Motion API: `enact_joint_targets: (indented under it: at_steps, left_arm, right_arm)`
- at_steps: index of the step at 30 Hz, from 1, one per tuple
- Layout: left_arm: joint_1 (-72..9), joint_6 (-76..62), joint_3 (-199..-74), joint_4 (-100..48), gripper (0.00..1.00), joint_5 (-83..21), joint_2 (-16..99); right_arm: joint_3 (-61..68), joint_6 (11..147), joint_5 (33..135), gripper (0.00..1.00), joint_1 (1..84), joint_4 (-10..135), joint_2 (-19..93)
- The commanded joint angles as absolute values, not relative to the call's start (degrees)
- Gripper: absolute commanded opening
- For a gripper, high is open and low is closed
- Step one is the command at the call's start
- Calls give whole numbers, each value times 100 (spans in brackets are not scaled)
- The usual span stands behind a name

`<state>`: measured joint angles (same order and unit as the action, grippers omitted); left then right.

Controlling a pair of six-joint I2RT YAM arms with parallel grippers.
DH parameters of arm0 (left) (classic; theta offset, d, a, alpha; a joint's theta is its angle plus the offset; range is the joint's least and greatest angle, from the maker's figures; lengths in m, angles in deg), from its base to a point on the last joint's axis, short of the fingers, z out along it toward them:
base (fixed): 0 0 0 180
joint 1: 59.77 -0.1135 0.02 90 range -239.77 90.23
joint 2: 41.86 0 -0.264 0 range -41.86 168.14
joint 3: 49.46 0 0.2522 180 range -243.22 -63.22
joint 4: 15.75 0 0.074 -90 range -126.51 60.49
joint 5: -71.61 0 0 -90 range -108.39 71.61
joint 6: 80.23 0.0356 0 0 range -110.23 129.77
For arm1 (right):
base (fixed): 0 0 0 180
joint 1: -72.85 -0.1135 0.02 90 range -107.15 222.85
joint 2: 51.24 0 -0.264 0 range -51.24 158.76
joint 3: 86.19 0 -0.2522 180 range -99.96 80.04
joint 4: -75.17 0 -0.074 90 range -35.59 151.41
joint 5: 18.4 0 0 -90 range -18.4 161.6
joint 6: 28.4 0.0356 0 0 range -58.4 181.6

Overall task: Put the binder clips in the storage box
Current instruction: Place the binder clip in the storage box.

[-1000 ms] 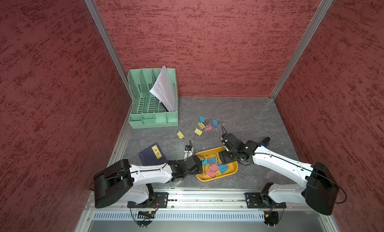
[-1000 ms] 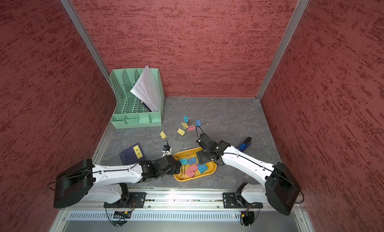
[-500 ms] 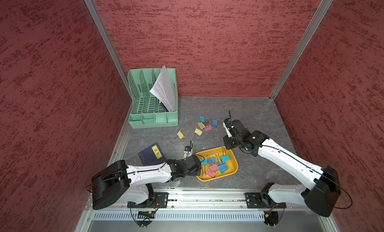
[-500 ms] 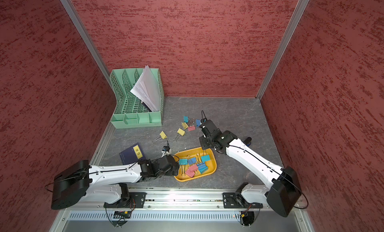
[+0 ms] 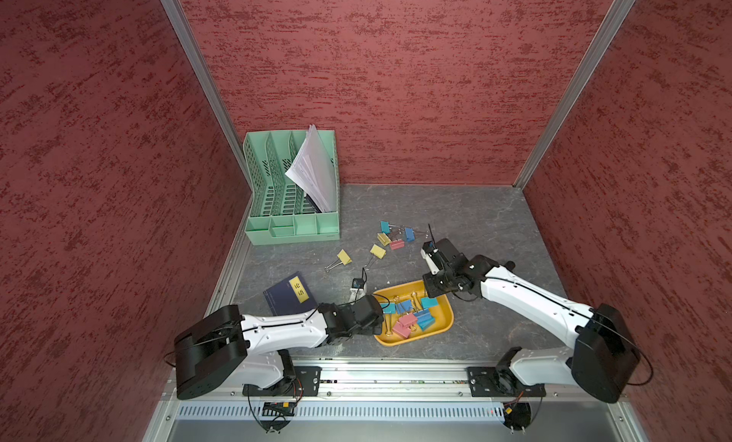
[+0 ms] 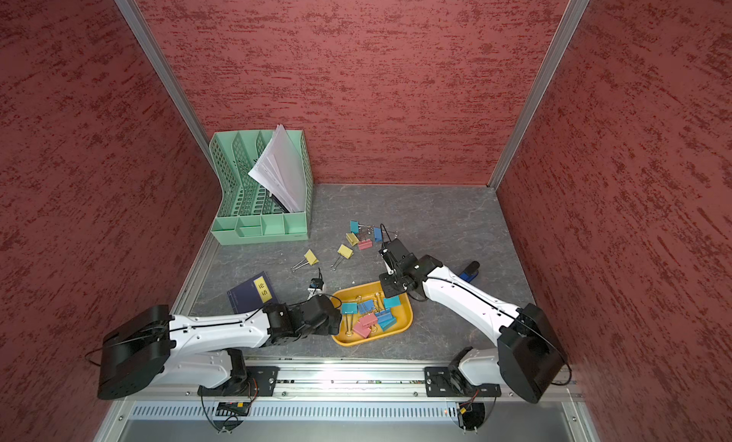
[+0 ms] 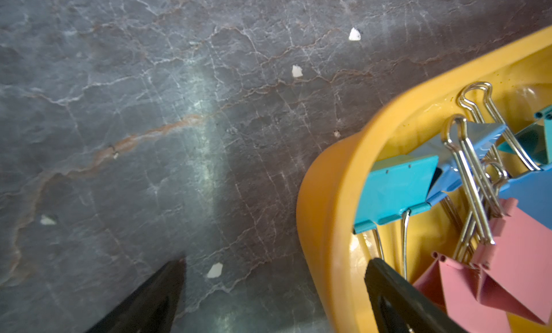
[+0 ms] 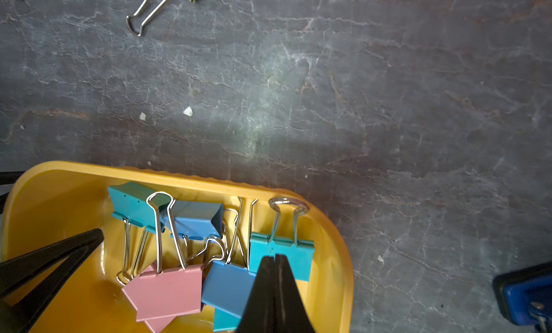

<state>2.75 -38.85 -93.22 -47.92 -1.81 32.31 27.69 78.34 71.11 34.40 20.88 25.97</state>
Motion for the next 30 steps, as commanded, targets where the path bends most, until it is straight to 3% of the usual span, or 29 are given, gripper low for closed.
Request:
enact_joint_targets:
  at_steps: [1,15,23,30]
  left_arm:
    - [208,-3848,-9258,-4877,99,-182,3239]
    - [-172,-3551,-9246,-4453,99,-370,3617]
    - [-542,-3189,-9313,-4112,99,-521,3939]
    - [-891,-2836,-9533,-3903,99,-633,4416]
  right_arm:
    - [2871,7928,6845,3,3444,2149,2647]
    - [2830,7822,6682,1,3252,2770,3670]
    - [2800,7774,7442,4,2888,3251,3716]
    - [2997,7815,7101,7,2864,3123,3266]
